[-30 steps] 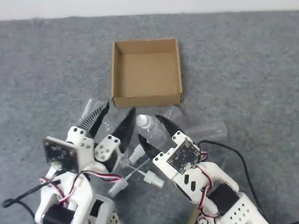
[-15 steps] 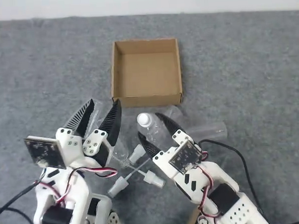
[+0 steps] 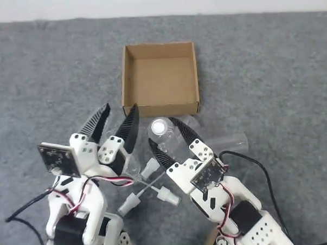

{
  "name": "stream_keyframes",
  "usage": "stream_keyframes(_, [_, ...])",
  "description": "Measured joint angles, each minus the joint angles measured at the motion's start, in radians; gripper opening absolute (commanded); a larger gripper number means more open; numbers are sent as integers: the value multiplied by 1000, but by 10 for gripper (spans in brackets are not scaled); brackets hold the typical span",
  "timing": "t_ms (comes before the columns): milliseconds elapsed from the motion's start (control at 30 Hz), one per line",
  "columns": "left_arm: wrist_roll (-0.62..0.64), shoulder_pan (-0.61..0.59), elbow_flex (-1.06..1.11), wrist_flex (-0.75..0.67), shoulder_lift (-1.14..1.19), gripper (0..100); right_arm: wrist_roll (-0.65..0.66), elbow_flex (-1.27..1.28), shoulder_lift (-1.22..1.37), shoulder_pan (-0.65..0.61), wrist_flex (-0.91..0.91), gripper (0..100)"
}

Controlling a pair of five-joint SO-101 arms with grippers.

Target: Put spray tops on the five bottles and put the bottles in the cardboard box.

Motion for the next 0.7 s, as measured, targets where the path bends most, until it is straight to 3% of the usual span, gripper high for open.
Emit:
stream_keyframes(400, [0, 118, 18, 9, 0, 196, 0, 0, 0, 0, 0, 70])
stream_keyframes(700, [-69, 222, 31, 5, -2, 195, 0, 0, 2, 6, 2, 70])
